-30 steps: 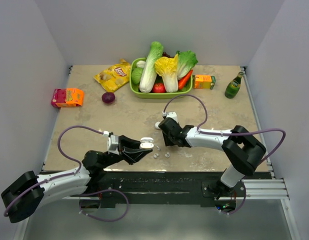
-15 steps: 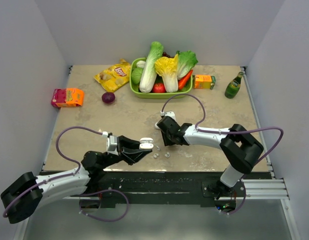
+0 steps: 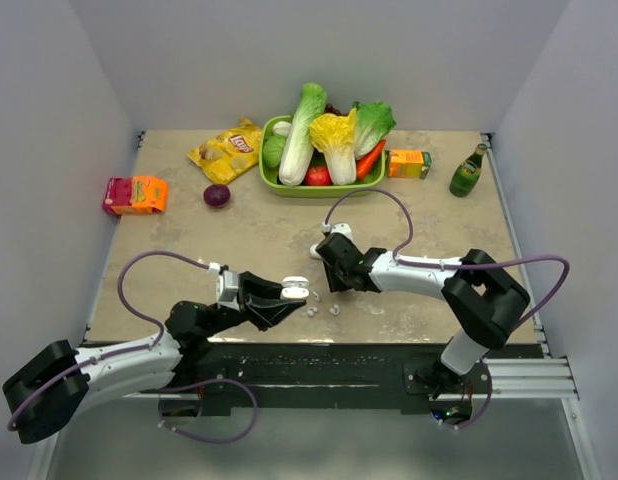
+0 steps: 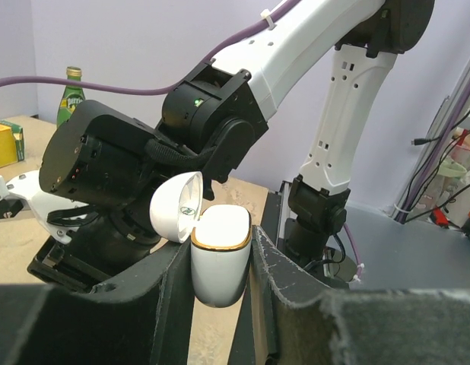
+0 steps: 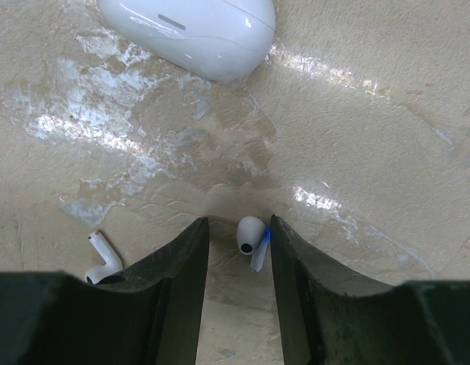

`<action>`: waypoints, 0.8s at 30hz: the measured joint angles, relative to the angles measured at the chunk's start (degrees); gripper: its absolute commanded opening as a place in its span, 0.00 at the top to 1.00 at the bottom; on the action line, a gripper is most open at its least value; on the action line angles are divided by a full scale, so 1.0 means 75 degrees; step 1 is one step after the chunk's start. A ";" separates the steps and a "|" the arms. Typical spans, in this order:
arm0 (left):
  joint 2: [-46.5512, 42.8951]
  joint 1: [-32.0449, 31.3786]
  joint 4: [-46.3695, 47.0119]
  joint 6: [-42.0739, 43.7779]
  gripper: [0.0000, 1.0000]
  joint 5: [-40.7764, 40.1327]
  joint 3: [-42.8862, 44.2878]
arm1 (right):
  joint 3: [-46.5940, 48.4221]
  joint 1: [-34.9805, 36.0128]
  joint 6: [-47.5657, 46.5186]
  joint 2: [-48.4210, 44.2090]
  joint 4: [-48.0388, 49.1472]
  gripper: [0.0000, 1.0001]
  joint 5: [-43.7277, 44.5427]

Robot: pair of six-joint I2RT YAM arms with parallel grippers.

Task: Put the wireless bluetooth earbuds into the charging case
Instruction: Pick up the earbud from the center of the board.

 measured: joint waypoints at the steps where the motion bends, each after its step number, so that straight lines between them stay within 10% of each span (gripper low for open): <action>1: 0.0017 0.0000 0.0000 0.0003 1.00 0.0000 0.0000 | -0.0020 0.0000 0.0000 -0.0015 0.0026 0.60 0.0000; 24: 0.0358 -0.0073 0.0122 0.0000 1.00 -0.0006 0.0000 | -0.0425 -0.0015 -0.0015 -0.0379 0.0201 0.63 -0.0140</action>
